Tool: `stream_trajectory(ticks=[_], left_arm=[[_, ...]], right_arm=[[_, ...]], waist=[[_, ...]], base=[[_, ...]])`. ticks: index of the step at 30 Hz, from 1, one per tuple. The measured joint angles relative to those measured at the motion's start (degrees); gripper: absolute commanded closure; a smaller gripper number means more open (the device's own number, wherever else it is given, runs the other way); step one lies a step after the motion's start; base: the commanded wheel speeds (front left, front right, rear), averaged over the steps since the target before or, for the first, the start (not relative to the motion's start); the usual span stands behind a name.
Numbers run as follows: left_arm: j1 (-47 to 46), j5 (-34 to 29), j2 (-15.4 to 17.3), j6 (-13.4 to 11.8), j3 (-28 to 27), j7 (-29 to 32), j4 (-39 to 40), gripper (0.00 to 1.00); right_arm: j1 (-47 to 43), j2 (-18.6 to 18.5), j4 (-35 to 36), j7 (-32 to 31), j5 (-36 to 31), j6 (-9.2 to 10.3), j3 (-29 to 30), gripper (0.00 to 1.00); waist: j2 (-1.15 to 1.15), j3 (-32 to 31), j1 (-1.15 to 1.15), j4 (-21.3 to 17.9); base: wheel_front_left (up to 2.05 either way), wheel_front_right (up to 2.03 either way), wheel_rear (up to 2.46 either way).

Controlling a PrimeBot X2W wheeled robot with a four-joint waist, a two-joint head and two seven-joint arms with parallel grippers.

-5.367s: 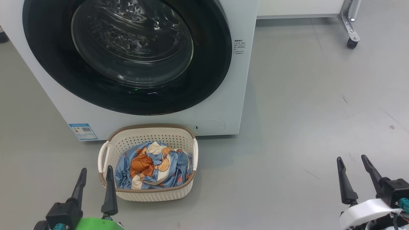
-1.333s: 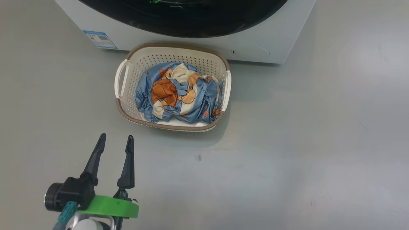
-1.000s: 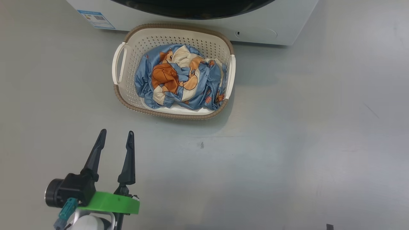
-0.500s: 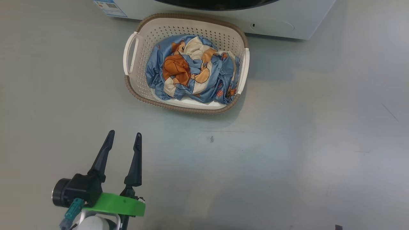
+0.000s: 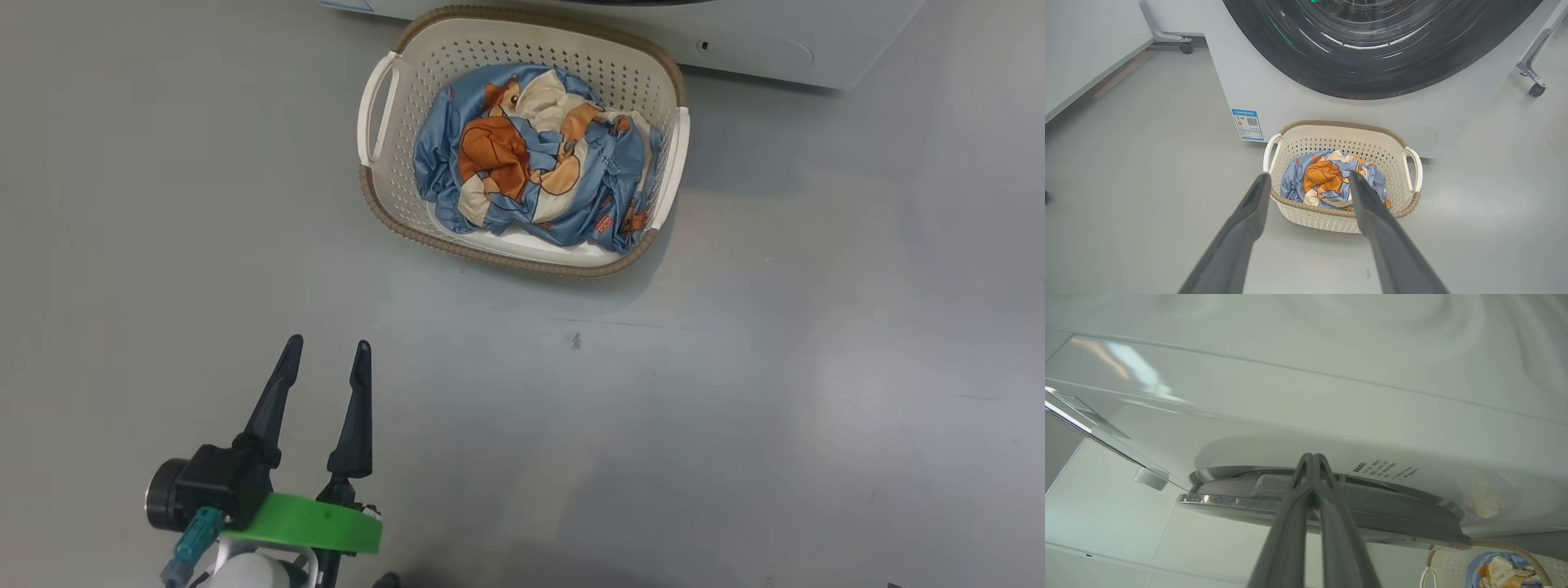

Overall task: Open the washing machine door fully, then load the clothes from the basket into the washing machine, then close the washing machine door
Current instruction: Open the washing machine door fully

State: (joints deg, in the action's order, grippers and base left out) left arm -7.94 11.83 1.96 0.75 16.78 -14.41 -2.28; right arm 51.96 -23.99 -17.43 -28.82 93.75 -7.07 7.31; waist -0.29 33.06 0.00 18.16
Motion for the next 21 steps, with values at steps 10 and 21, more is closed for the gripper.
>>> stream_trajectory(ticks=[10,21], left_arm=[[-0.1,1.7,0.0,-0.9,1.4,0.0,0.2,0.00],[0.0,3.1,-0.1,-1.7,2.3,0.0,0.5,0.00]], right_arm=[[2.7,0.7,-0.5,-1.3,-1.6,0.00,-2.4,1.00],[5.9,0.8,-1.7,-2.2,-2.5,0.00,-4.1,1.00]], waist=[[0.00,1.0,0.00,2.1],[0.00,1.8,0.00,4.2]], base=[[0.00,0.00,0.00],[0.00,0.00,0.00]])
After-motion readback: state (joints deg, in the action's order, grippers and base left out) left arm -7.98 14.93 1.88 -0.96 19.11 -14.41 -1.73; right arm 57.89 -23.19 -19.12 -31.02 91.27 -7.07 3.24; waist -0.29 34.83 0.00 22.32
